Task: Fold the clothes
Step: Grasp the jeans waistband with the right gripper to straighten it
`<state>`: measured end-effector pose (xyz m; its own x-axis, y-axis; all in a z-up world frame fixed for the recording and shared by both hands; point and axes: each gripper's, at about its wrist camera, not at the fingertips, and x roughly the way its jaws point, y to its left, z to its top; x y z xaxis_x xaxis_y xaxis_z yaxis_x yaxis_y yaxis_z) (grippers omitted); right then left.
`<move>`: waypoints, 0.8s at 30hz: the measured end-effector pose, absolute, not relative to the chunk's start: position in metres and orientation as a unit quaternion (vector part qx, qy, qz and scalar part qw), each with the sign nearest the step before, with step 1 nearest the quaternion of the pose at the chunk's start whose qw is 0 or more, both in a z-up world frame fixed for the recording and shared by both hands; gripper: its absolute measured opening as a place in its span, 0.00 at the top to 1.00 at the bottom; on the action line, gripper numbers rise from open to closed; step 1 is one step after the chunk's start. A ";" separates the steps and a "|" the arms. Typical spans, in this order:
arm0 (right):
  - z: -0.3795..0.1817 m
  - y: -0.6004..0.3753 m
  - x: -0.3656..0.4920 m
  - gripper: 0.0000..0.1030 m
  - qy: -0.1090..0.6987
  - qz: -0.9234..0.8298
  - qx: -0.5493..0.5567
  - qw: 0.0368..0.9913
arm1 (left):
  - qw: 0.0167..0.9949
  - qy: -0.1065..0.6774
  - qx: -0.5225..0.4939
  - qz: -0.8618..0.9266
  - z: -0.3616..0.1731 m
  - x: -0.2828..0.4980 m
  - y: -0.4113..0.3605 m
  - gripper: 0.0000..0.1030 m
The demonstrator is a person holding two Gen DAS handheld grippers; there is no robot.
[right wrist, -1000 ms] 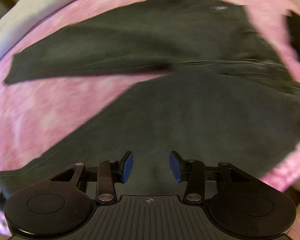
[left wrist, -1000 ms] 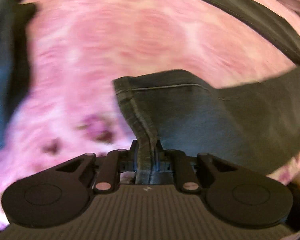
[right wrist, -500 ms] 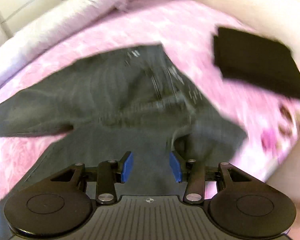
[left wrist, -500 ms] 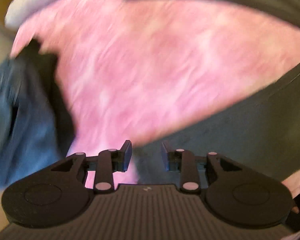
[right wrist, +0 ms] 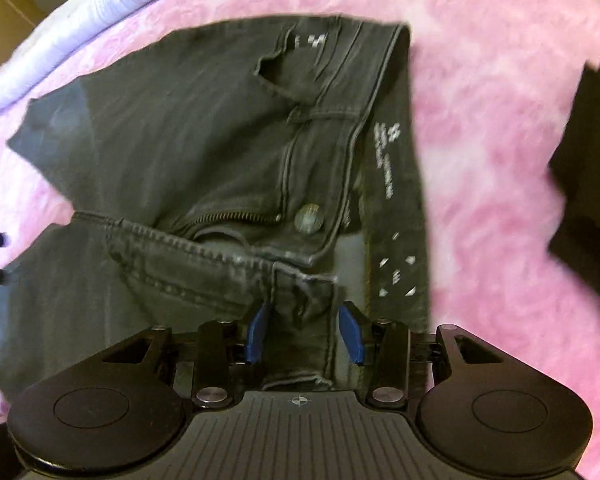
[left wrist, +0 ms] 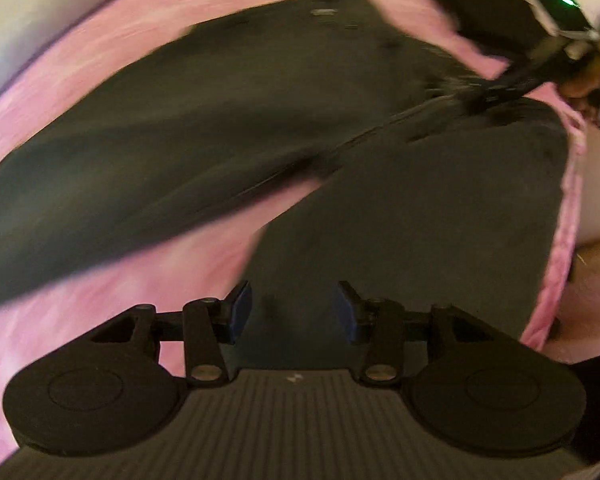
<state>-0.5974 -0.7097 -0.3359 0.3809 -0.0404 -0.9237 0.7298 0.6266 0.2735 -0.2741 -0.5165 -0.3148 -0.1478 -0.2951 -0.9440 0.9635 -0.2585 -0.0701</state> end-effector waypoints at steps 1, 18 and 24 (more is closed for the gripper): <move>-0.335 -0.708 -0.600 0.75 0.494 -0.252 0.352 0.754 | 0.469 0.368 0.448 -0.666 -0.314 -0.284 -0.521 0.60; -0.326 -0.732 -0.605 0.51 0.437 -0.299 0.359 0.768 | 0.437 0.322 0.473 -0.694 -0.341 -0.331 -0.589 0.52; -0.343 -0.736 -0.616 0.48 0.406 -0.276 0.371 0.788 | 0.427 0.293 0.489 -0.703 -0.360 -0.343 -0.595 0.51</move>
<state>-0.6164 -0.7364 -0.3429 0.5176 -0.1335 -0.8452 0.7365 0.5724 0.3606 -0.3432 -0.5951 -0.3599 -0.1583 -0.3136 -0.9363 0.8856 -0.4644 0.0058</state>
